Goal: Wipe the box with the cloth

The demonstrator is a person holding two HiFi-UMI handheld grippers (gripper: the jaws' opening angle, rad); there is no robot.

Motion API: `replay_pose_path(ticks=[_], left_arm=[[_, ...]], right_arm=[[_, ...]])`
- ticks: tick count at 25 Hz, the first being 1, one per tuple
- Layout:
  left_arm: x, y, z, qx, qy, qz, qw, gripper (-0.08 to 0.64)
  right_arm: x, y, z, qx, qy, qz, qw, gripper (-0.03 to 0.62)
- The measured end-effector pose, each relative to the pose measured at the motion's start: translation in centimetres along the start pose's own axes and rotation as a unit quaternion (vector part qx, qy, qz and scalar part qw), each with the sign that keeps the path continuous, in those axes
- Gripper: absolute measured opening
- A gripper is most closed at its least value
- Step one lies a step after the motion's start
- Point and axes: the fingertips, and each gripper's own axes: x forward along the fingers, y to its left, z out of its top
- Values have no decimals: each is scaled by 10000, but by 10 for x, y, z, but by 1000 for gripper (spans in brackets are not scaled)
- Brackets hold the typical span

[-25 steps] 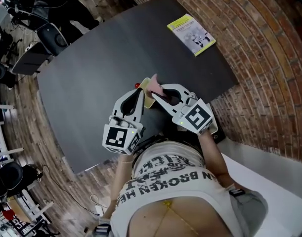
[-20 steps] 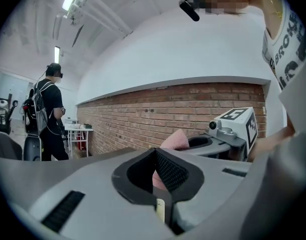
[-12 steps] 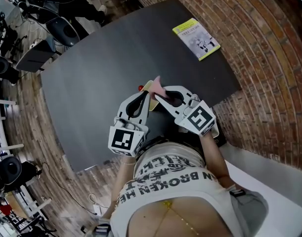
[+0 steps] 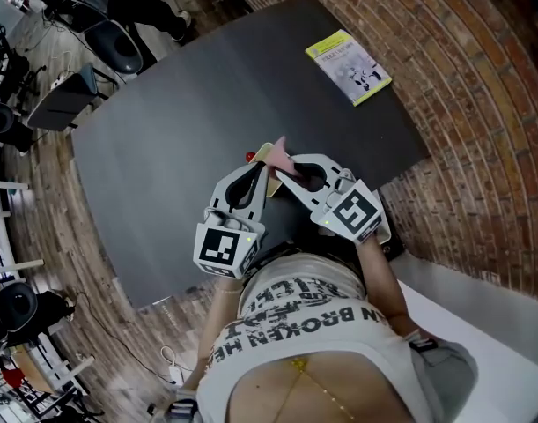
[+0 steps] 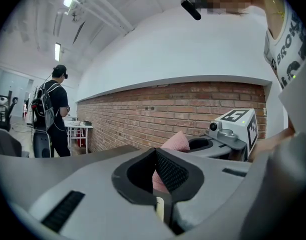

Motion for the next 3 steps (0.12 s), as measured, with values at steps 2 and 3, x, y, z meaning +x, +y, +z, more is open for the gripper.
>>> replay_pose_path(ticks=[2, 3], left_arm=[[-1, 0, -2, 14, 19, 8, 10000, 8], [-2, 0, -3, 22, 28, 14, 10000, 8]], right_arm=[[-1, 2, -2, 37, 28, -23, 10000, 17], [-1, 3, -2, 58, 42, -35, 10000, 17]])
